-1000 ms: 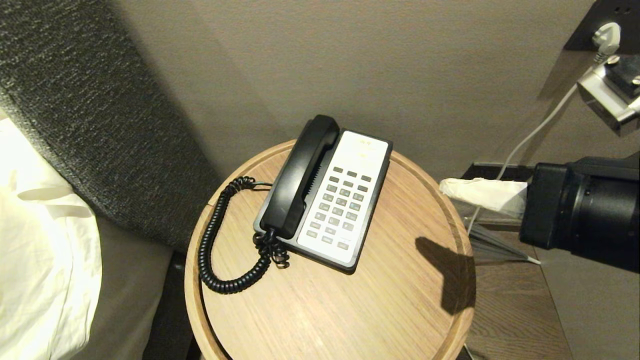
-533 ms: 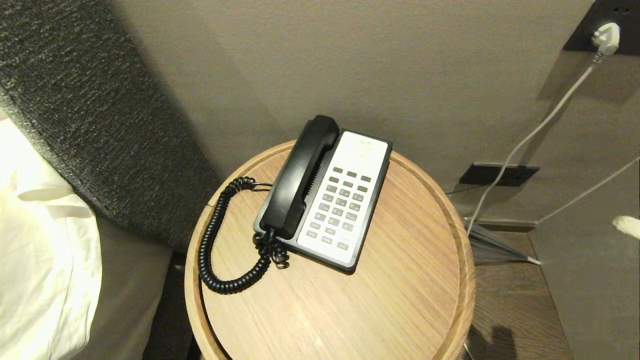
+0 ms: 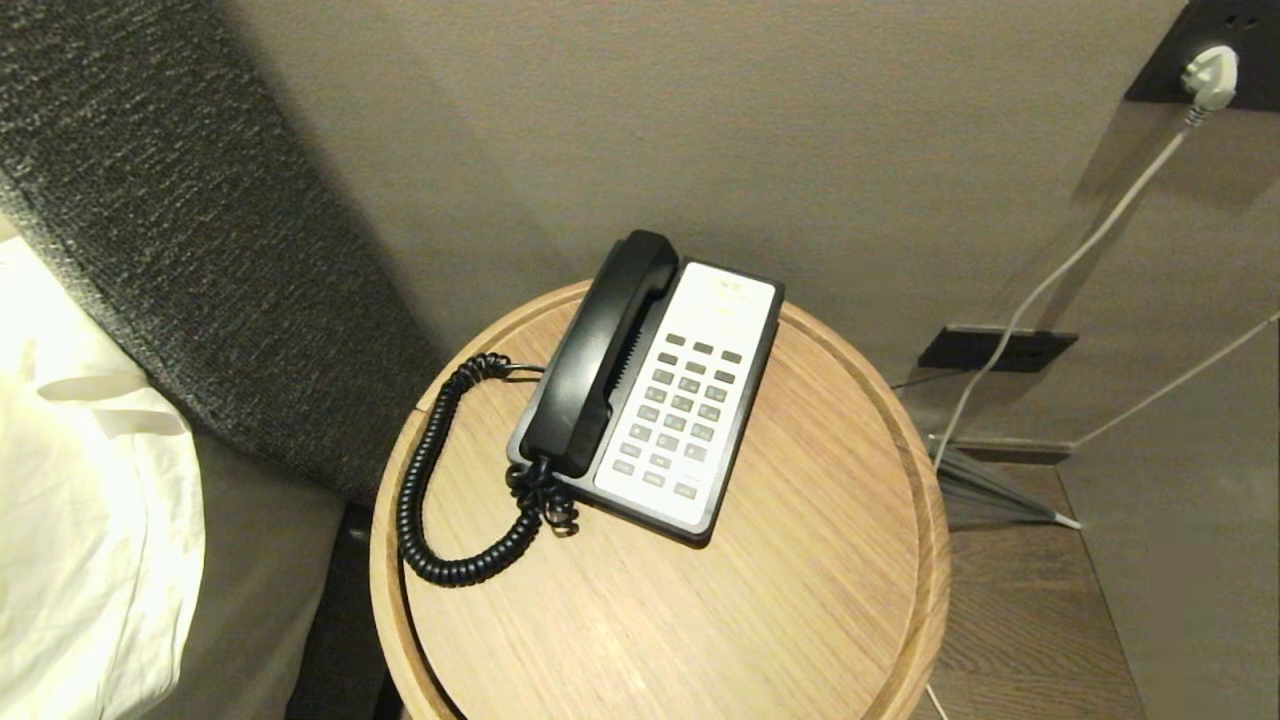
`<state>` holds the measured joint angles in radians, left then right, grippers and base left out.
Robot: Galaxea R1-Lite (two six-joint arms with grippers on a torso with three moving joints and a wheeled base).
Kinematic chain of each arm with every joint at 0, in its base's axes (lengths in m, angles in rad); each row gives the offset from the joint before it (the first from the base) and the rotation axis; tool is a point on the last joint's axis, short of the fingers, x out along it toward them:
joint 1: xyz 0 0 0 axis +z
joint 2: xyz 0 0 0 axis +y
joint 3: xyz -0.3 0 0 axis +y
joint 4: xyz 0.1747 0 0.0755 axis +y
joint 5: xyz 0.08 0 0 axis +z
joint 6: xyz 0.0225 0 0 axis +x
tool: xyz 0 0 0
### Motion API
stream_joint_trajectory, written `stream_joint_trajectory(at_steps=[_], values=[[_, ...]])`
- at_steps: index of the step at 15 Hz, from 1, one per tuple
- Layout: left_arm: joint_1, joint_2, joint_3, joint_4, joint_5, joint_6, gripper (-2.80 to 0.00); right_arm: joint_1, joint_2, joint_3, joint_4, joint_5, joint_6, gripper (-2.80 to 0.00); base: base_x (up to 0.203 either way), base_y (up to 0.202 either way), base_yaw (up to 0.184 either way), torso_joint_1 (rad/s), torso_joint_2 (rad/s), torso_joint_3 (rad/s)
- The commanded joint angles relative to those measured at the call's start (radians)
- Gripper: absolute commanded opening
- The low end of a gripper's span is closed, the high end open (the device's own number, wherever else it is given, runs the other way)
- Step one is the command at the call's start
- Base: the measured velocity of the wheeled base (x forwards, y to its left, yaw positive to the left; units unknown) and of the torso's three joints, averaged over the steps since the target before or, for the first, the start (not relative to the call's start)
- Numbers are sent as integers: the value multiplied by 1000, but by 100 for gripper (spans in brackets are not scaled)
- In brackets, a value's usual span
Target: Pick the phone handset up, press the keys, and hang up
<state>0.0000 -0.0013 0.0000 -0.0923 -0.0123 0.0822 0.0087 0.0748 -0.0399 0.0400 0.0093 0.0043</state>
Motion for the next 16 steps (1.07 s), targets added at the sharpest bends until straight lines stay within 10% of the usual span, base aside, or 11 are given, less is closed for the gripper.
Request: stream_joint_trajectory(at_steps=[1, 16], values=[[0, 1, 40, -1, 0, 1, -280, -10, -73, 26, -11, -9, 5, -280, 0, 0, 0, 0, 0, 0], [0, 1, 40, -1, 0, 1, -280, -10, -73, 25, 0, -8, 10, -280, 0, 0, 0, 0, 0, 0]])
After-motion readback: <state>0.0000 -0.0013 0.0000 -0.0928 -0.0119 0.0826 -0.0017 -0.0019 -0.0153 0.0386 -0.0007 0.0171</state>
